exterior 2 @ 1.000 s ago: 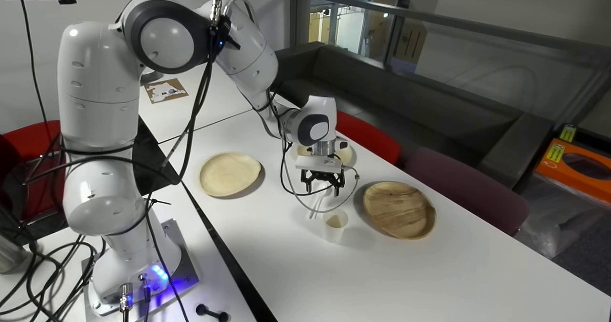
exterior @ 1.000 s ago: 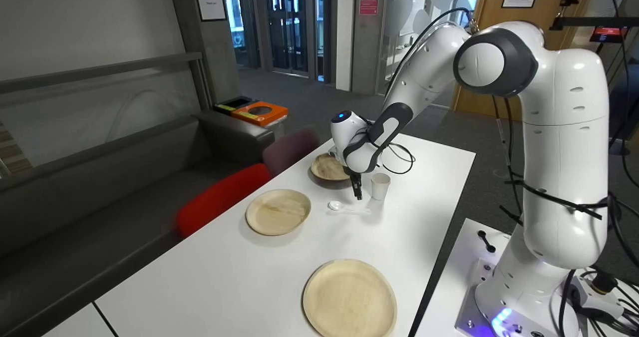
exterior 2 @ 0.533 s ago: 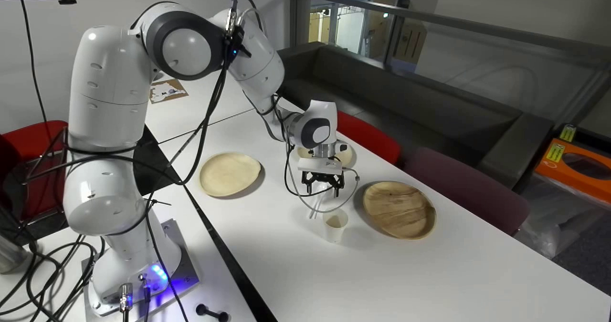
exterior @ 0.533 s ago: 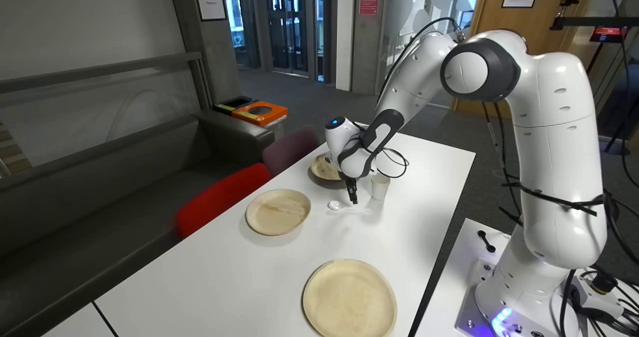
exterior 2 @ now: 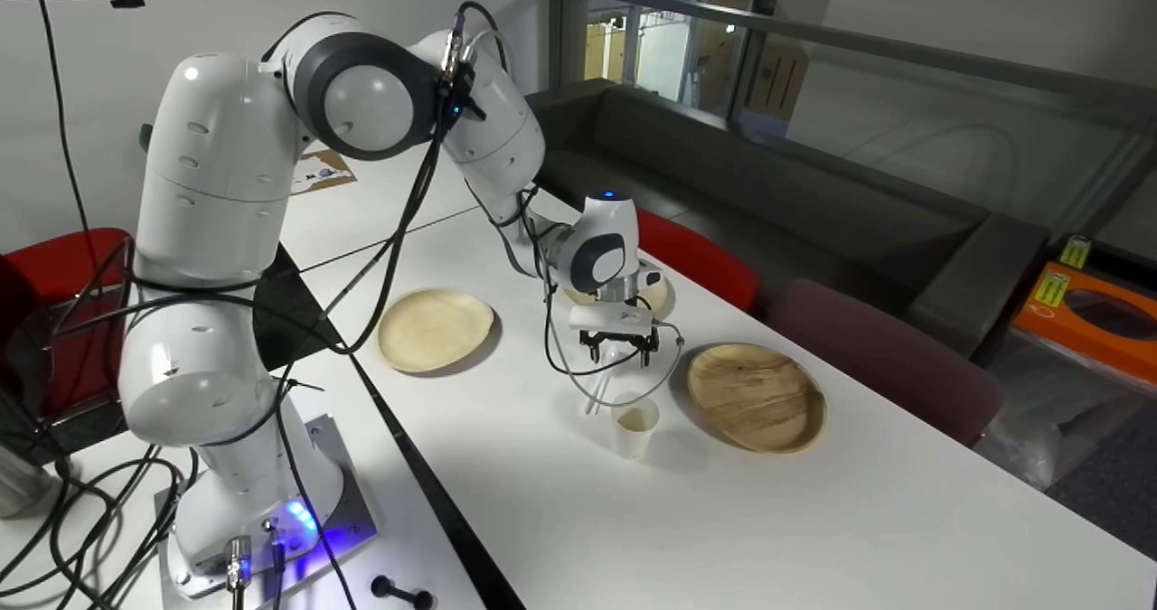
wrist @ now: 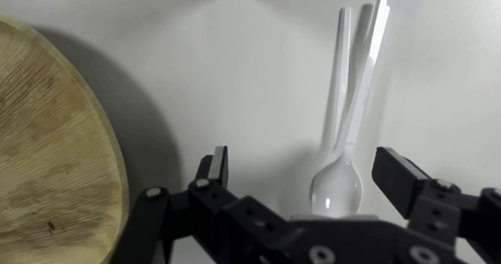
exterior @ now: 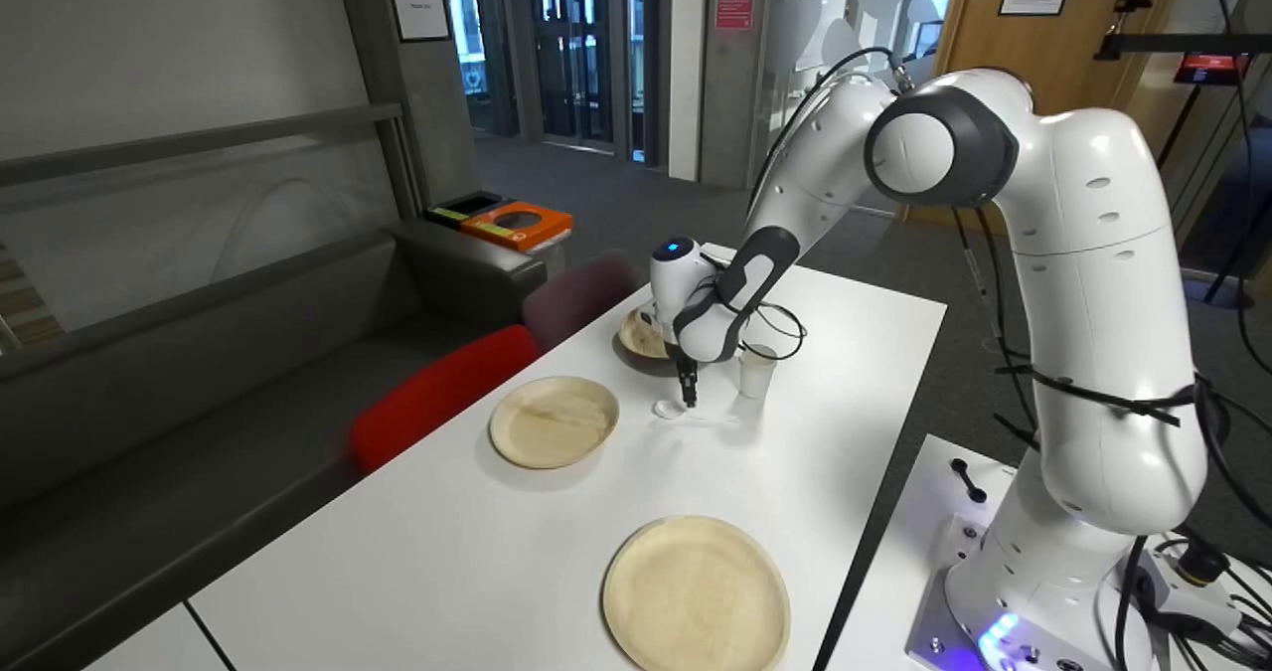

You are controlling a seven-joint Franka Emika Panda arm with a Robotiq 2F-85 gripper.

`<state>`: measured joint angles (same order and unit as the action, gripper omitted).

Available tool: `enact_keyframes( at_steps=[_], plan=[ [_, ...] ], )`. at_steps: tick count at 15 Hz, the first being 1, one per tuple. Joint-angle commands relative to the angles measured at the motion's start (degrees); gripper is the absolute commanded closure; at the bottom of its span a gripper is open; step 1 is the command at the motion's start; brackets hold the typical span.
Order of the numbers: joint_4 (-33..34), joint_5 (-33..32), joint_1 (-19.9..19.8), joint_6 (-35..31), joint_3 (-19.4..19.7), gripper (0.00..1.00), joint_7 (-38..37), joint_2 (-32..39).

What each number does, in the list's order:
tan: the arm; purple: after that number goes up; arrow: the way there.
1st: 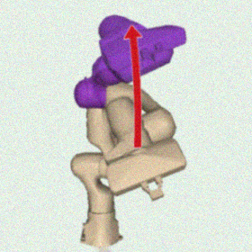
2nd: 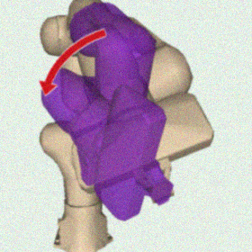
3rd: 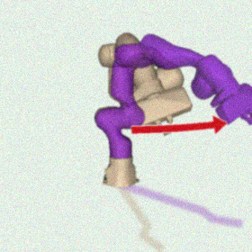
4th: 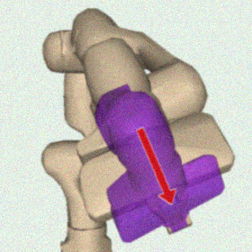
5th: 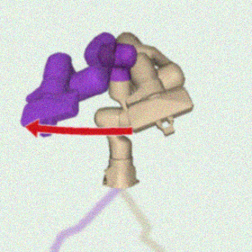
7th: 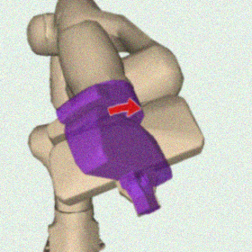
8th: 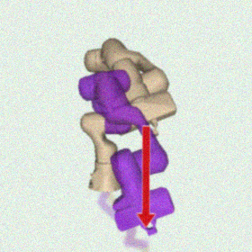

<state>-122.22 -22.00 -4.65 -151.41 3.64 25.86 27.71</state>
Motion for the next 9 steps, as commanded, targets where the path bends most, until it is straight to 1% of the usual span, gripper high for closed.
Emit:
enact_keyframes(
  at_steps=[1, 3, 5, 9],
  plan=[
    [-4.83, 3.2, -3.75, -3.71, -2.75, 0.0, 3.62, -3.17],
    [-7.1, 5.8, -6.02, -4.39, -4.85, 0.0, 6.37, -3.94],
    [-8.95, 7.61, -7.46, -5.0, -6.26, 0.0, 8.53, -4.46],
    [-10.63, 10.34, -8.98, -6.58, -7.22, 0.0, 10.6, -4.87]
  ],
)
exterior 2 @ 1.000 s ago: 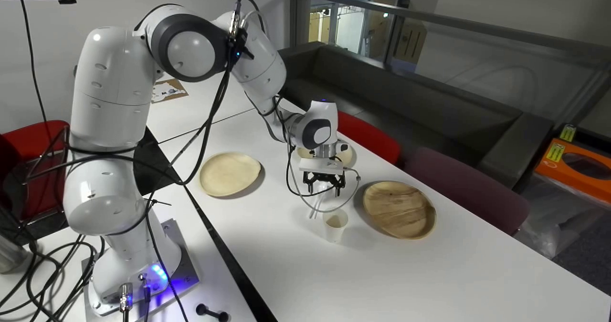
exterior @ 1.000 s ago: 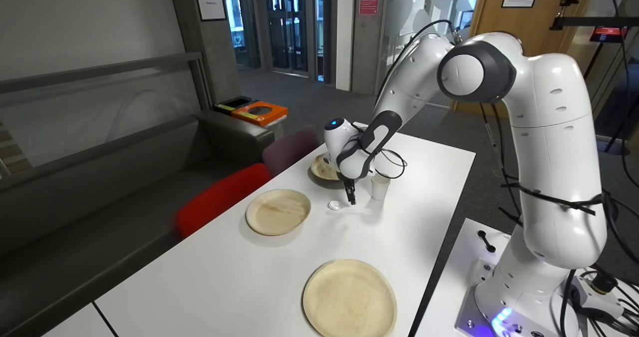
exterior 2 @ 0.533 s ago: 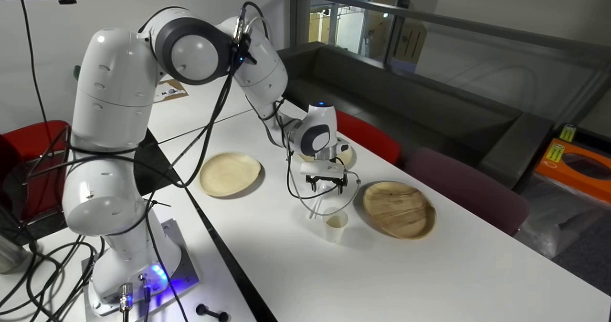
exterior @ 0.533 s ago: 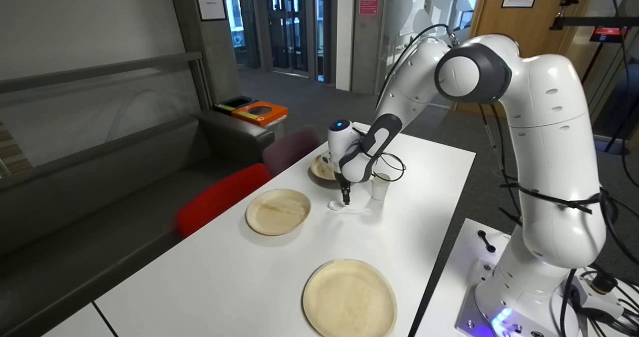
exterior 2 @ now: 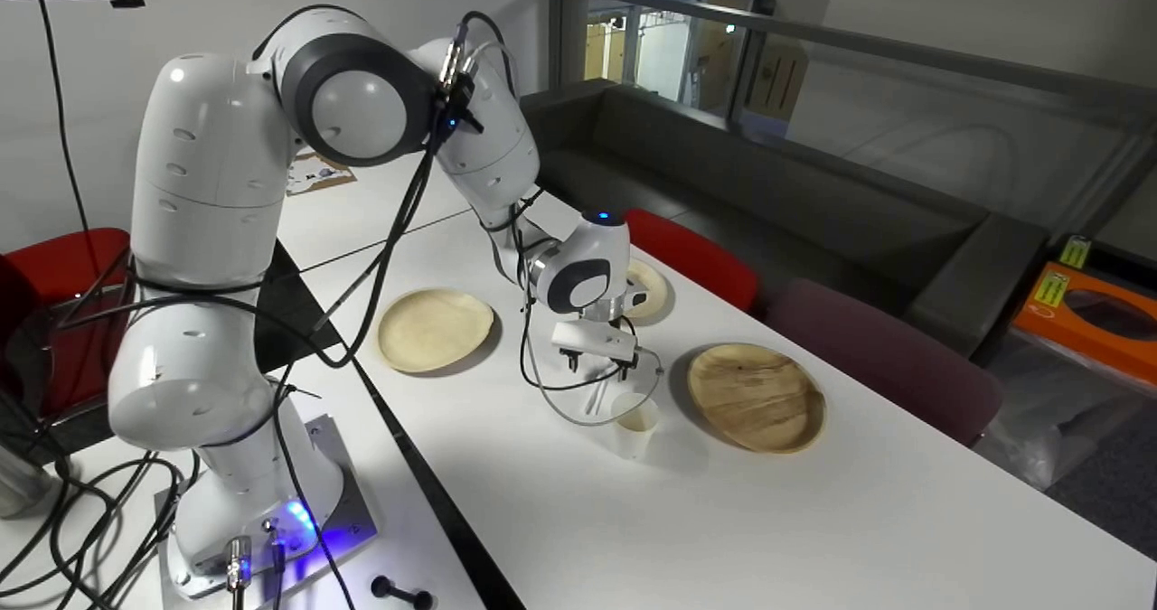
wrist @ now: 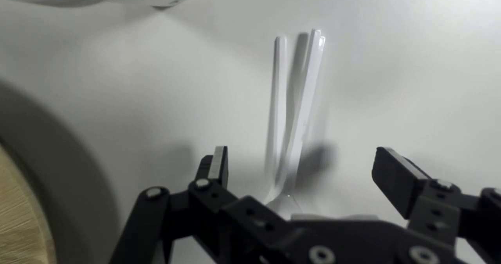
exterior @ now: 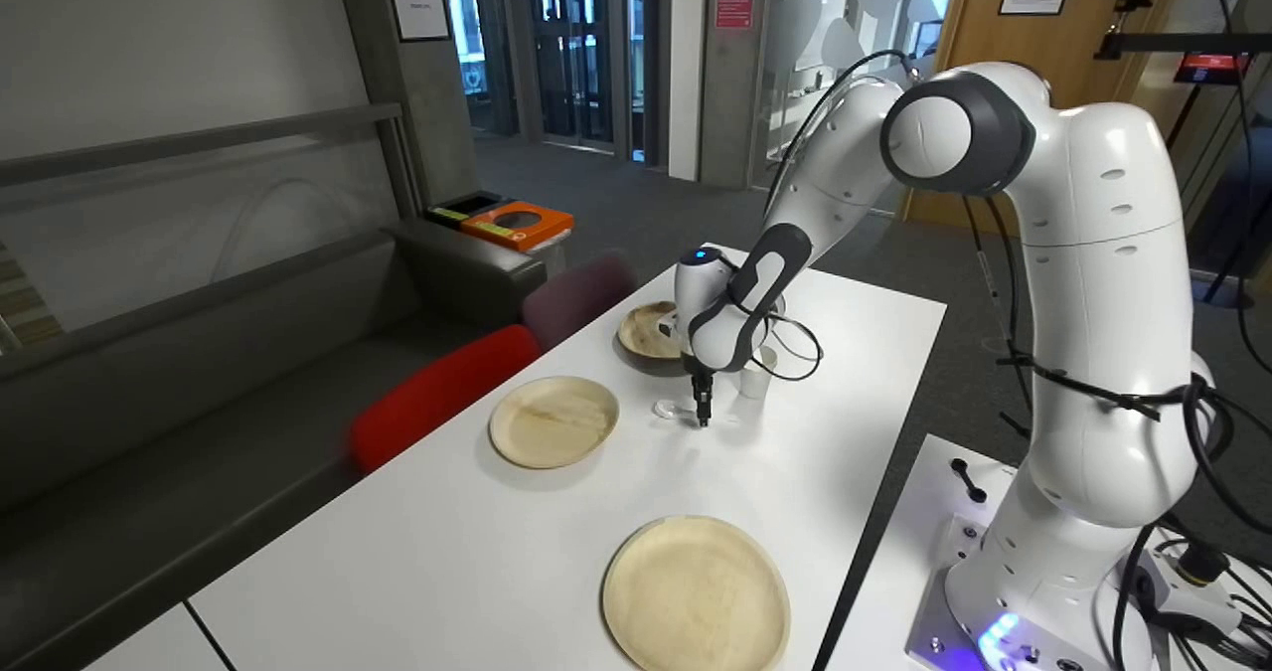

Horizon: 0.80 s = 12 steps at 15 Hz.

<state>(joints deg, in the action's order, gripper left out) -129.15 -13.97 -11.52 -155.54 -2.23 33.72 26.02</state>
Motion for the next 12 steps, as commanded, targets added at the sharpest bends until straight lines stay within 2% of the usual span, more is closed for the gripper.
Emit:
enact_keyframes(
  at_steps=[1, 6, 11, 12],
  plan=[
    [-3.82, 2.61, -2.28, -2.73, -1.36, 0.0, 2.76, -3.16],
    [-3.35, 2.87, -2.49, -4.7, -0.94, 0.0, 2.22, -2.14],
    [-3.0, 2.94, -2.81, -4.59, -0.97, 0.18, 2.38, -1.87],
    [-2.93, 2.88, -2.8, -4.54, -0.92, 0.15, 2.37, -1.8]
  ],
)
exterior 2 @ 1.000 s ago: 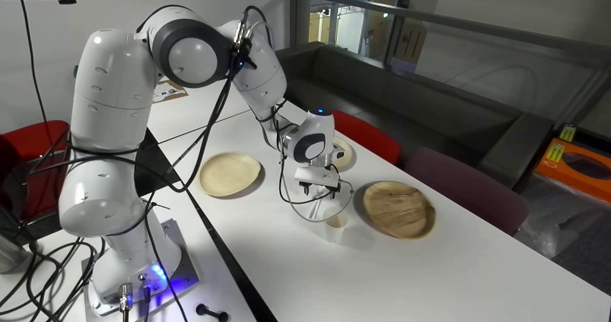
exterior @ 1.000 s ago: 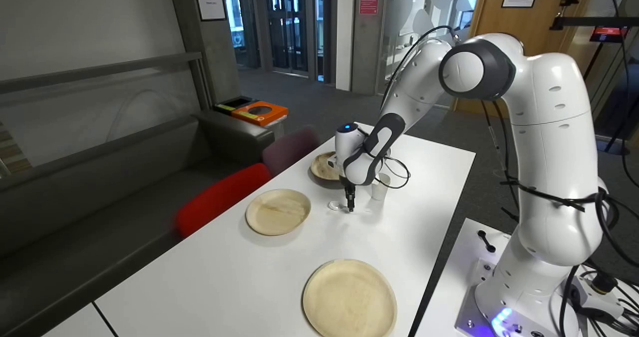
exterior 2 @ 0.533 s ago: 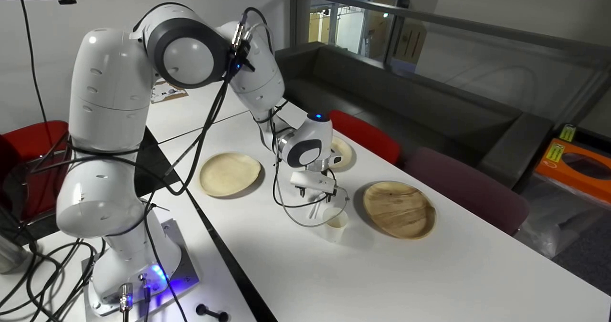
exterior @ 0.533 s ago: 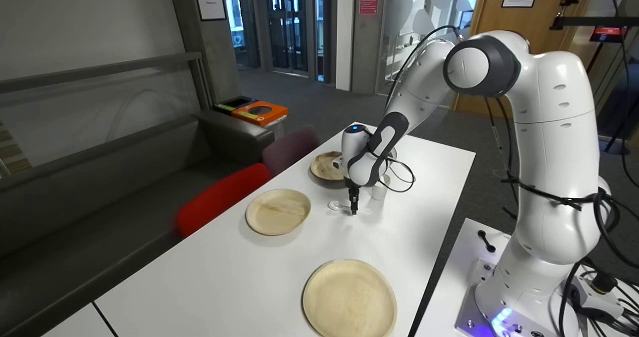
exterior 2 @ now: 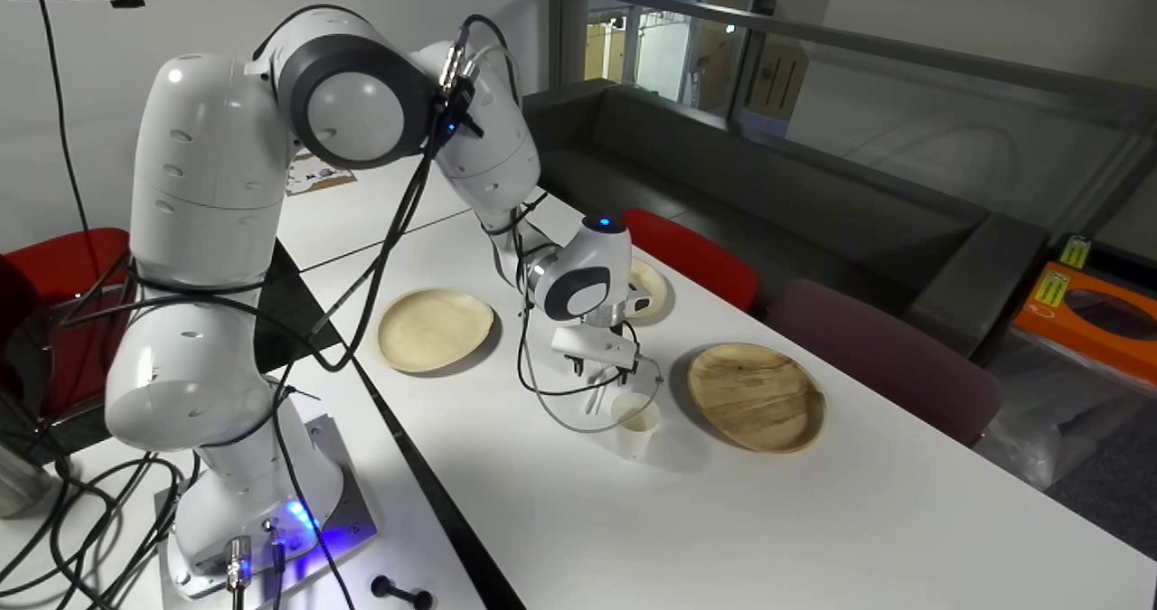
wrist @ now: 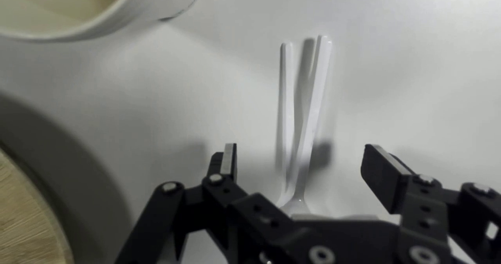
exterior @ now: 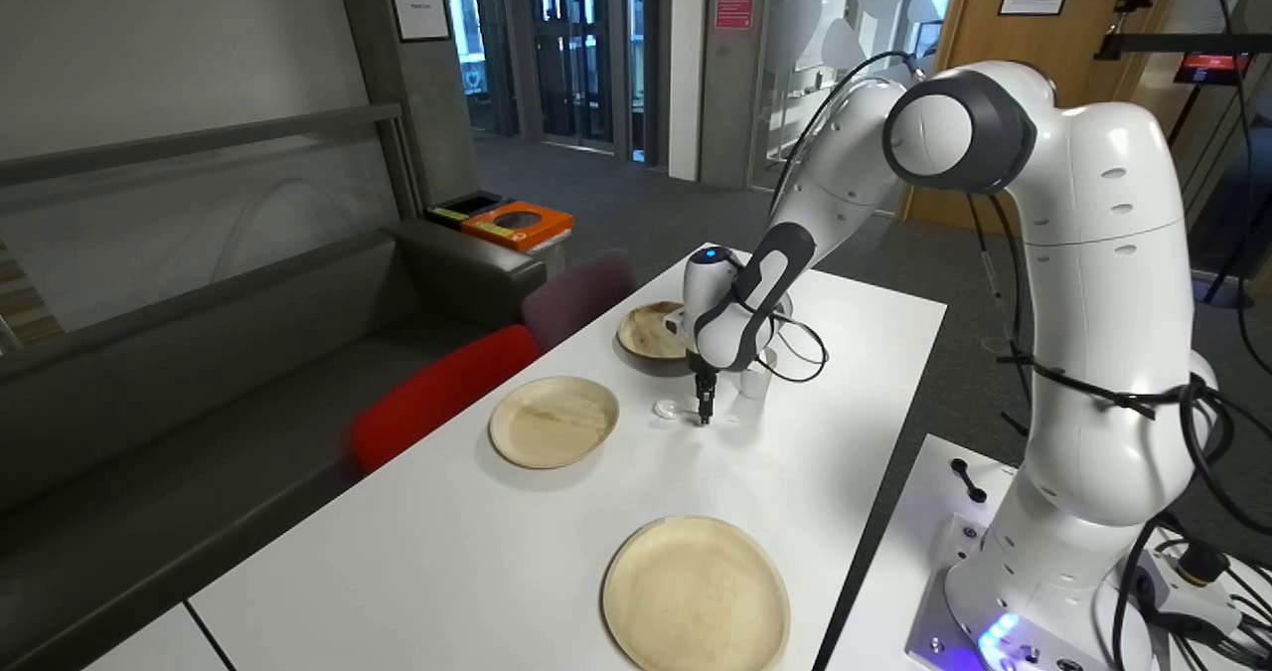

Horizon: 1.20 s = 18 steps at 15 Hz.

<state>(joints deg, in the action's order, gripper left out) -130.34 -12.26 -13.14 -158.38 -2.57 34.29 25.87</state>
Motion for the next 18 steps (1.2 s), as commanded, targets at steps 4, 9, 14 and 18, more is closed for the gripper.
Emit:
enact_keyframes(
  at_steps=[4, 9, 14, 18],
  plan=[
    [-1.46, 1.38, -1.63, -1.69, -0.79, 0.16, 2.13, -1.37],
    [-1.03, 1.36, -1.65, -1.5, -0.67, 0.17, 1.96, -0.98],
    [-0.14, 0.77, -0.81, -1.56, 0.07, 0.16, 0.73, -0.05],
    [0.8, 0.17, 0.0, -1.56, 0.86, 0.14, -0.49, 0.95]
  ],
)
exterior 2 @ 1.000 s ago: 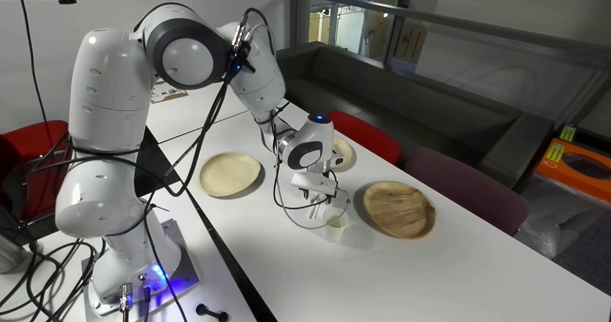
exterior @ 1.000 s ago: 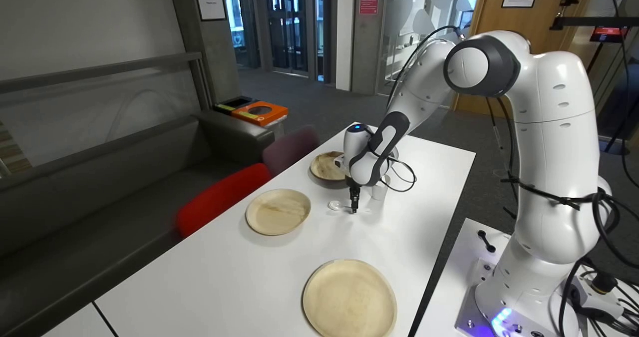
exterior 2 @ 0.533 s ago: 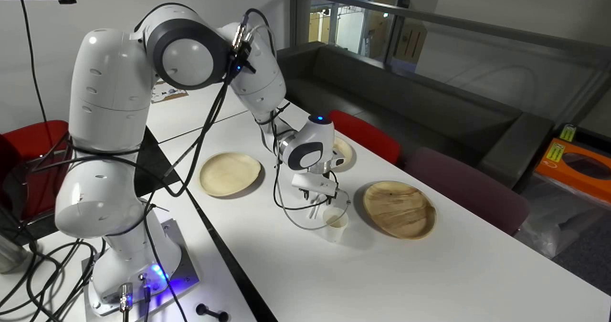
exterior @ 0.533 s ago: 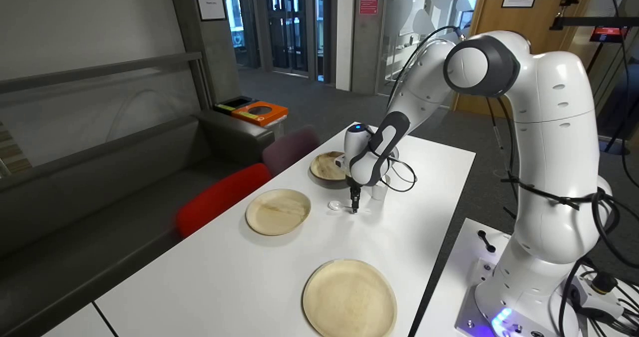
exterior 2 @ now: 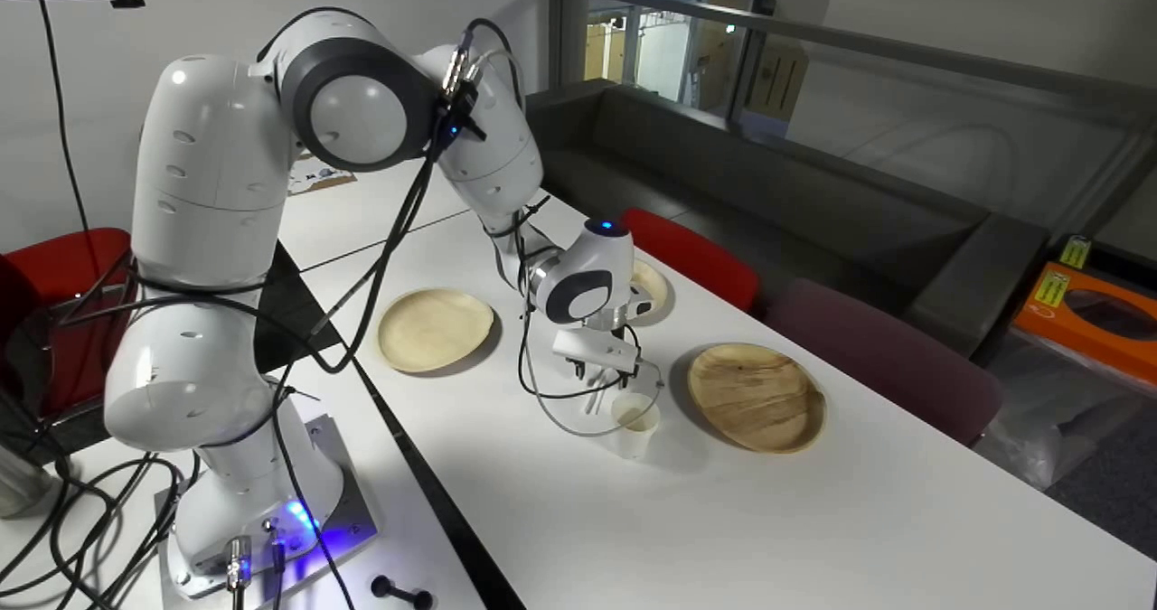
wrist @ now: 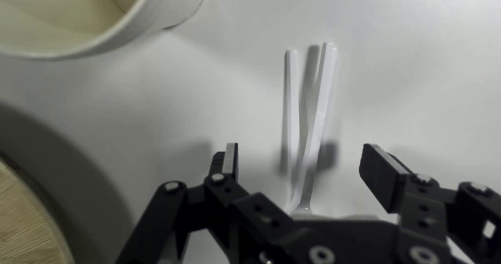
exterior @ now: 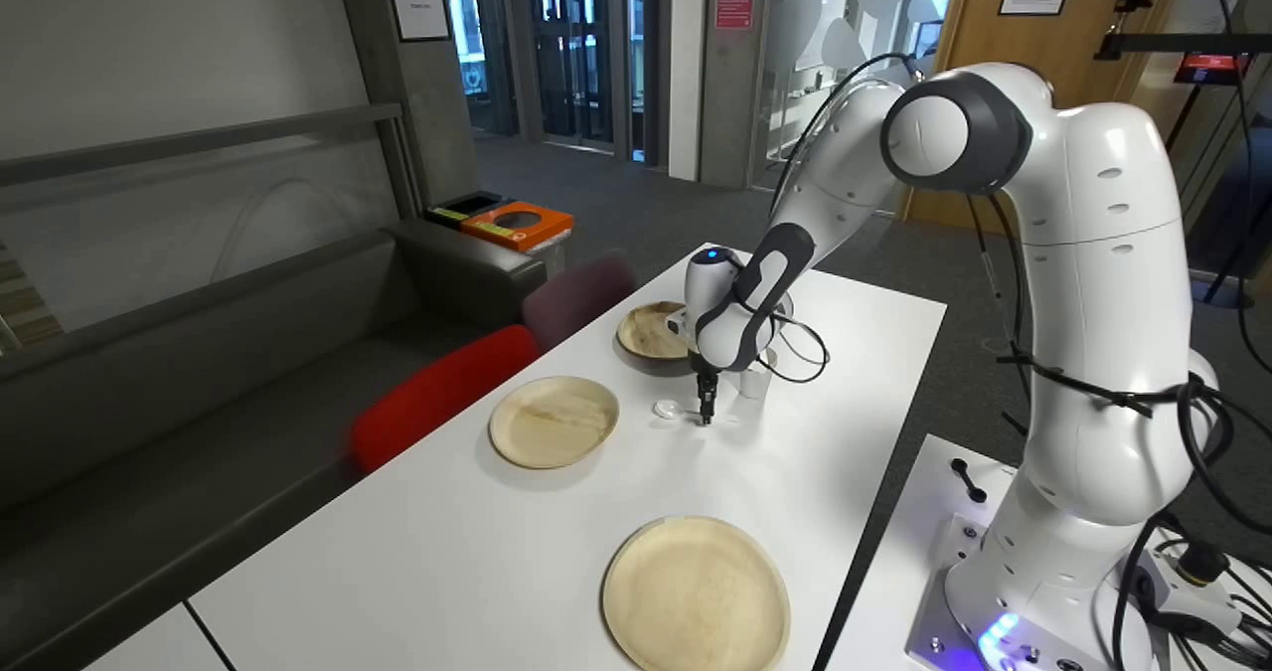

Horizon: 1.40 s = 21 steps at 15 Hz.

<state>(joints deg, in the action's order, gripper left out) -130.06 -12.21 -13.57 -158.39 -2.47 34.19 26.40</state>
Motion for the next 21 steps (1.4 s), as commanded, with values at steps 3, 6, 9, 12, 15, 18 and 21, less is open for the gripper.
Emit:
enact_keyframes(
  at_steps=[3, 6, 9, 12, 15, 18, 21],
  plan=[
    [1.14, -0.42, 1.11, -1.81, 1.53, 0.15, -1.48, 1.14],
    [2.17, -0.96, 1.84, -1.7, 2.32, 0.12, -2.66, 2.19],
    [3.0, -1.78, 2.66, -1.63, 2.97, 0.12, -3.91, 3.21],
    [3.37, -2.32, 3.29, -1.69, 3.34, 0.44, -4.65, 3.75],
    [3.54, -2.48, 3.63, -1.7, 3.43, 0.53, -4.84, 3.7],
    [3.7, -2.46, 3.76, -1.74, 3.48, 0.51, -4.77, 3.69],
    [3.7, -2.4, 3.67, -1.63, 3.42, 0.54, -4.66, 3.63]
  ],
)
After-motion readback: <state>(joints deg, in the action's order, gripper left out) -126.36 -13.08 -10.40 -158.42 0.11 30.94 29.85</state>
